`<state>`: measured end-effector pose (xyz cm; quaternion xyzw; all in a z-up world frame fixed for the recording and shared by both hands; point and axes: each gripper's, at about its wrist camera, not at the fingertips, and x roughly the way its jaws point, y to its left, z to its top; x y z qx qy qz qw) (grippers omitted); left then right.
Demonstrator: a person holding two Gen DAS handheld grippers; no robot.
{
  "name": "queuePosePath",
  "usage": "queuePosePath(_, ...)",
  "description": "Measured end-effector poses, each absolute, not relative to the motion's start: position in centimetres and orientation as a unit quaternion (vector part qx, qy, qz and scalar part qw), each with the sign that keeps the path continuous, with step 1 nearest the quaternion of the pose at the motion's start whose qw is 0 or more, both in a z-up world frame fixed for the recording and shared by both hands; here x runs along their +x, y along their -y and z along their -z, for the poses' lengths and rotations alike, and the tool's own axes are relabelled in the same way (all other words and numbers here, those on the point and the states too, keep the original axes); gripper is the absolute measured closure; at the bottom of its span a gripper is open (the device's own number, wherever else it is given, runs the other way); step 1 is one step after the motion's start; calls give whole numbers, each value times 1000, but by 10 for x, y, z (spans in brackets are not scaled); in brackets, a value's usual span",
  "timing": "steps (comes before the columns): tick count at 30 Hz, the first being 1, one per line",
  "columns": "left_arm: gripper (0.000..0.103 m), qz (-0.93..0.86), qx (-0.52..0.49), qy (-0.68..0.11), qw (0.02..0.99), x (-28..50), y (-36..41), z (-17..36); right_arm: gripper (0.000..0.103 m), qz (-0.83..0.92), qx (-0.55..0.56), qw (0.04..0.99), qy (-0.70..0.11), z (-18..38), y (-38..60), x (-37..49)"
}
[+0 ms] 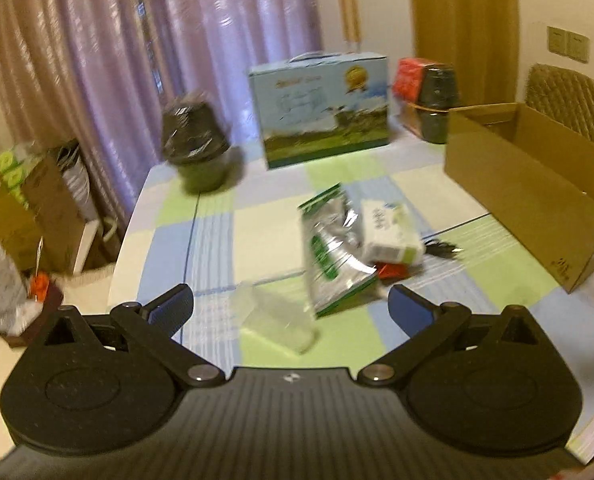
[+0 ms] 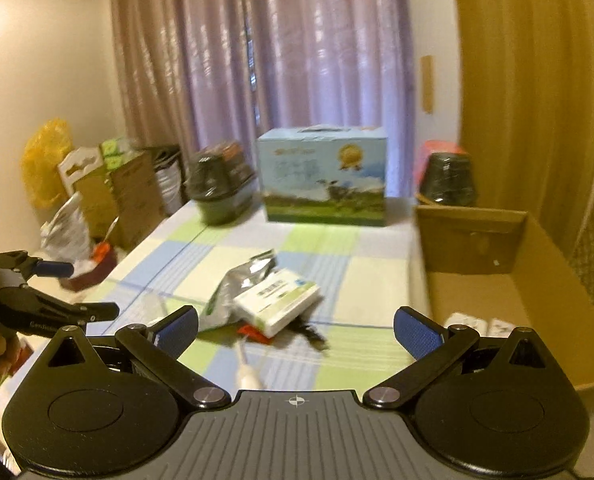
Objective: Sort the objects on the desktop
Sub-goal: 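Move both grippers back over the table, then grasp the clear plastic case with the left gripper while the right gripper grasps the white spoon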
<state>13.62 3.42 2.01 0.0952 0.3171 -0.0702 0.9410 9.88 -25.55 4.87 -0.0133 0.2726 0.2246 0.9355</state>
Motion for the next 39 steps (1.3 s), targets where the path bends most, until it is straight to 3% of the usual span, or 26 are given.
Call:
queuePosePath(13, 1, 99, 90, -345, 929, 146, -63, 7, 2, -251, -49, 913, -318, 4, 217, 104)
queuePosePath(27, 1, 163, 156, -368, 902, 181, -68, 43, 2, -278, -89, 891, -349, 54, 201, 131)
queuePosePath(39, 1, 207, 183, -350, 895, 222, -79, 74, 3, -292, -91, 878, -367, 94, 192, 160)
